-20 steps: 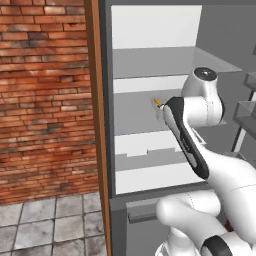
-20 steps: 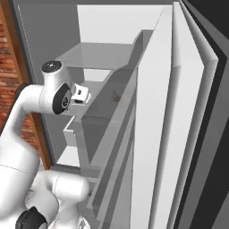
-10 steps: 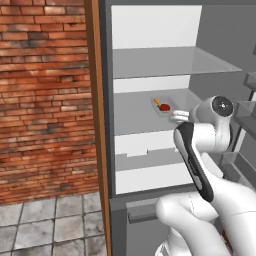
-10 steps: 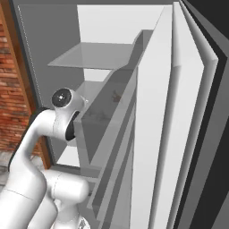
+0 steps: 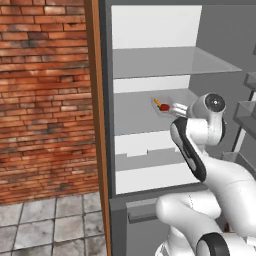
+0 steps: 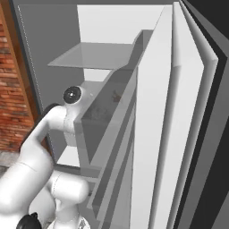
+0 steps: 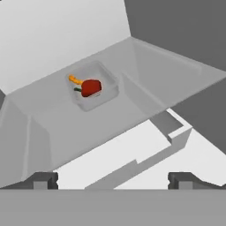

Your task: Place the tupperware containing the shrimp and bell pepper meal in the microwave. Close the microwave door and press the start button to reheat the meal.

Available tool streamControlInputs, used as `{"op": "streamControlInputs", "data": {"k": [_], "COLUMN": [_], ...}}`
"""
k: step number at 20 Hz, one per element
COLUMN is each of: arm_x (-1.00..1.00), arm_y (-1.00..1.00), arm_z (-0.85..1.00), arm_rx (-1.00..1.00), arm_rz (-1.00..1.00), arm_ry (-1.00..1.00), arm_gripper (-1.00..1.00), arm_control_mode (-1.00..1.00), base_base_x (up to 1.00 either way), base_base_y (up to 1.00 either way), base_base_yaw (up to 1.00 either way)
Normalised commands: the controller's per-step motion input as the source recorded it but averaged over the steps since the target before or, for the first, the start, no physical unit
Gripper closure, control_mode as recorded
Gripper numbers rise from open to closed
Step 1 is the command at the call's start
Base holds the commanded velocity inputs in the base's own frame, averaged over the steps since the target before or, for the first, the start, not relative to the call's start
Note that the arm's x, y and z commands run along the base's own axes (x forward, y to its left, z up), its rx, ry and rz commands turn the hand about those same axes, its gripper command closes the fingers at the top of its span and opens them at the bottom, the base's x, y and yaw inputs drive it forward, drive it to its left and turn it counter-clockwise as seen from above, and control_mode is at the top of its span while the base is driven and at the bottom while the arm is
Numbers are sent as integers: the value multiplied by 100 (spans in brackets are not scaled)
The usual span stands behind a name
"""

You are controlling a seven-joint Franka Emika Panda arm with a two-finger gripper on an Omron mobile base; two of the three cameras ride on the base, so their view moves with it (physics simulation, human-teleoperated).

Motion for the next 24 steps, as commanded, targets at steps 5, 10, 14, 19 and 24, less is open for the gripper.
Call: {"op": "streamControlInputs", "data": {"k": [5, 10, 14, 19, 24], "arm_x": [40, 34, 31, 32, 38], "arm_y": [-20, -4, 0, 0, -1], "arm_z": [0, -9, -26, -26, -17], "arm_rx": [9, 9, 9, 9, 11], "arm_rz": [-1, 0, 0, 0, 0], "arm_ry": [8, 0, 0, 0, 5], "arm_gripper": [-100, -100, -100, -100, -100], "arm_control_mode": [-100, -100, -100, -100, -100], "base_base_x": [0, 0, 0, 0, 0], "base_base_y": [0, 0, 0, 0, 0], "base_base_yaw": [0, 0, 0, 0, 0]}}
